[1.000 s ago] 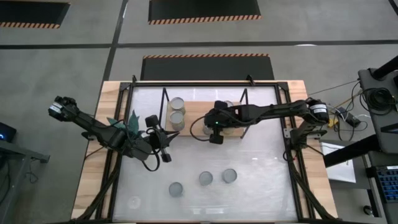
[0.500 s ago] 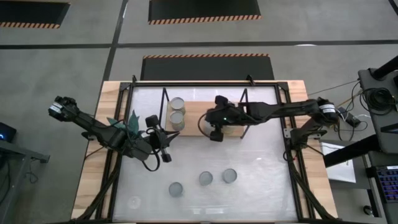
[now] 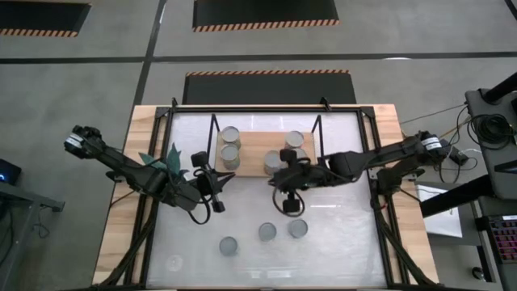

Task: Pick and place cans onto a shelf
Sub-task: Put the small canned slice peaches on the shelf

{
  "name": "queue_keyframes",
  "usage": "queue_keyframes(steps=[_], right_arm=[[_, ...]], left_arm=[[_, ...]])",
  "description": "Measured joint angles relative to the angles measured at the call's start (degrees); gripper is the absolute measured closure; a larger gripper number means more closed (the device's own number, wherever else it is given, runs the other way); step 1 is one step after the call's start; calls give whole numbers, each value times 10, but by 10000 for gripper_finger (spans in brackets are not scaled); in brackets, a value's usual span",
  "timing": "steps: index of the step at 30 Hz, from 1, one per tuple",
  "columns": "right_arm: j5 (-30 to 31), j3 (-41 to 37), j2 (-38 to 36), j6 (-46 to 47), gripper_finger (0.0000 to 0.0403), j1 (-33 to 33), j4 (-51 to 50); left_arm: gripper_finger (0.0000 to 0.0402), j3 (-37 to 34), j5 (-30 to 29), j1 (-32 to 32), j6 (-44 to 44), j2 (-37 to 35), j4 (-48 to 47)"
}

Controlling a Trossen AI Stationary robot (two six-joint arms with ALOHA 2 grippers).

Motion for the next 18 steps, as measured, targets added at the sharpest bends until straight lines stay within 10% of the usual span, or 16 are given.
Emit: queue_keyframes(steps=[18], right_arm=[[0, -21, 0, 33, 390, 82, -2]], left_arm=[[402, 0, 0, 0, -29, 2, 5]])
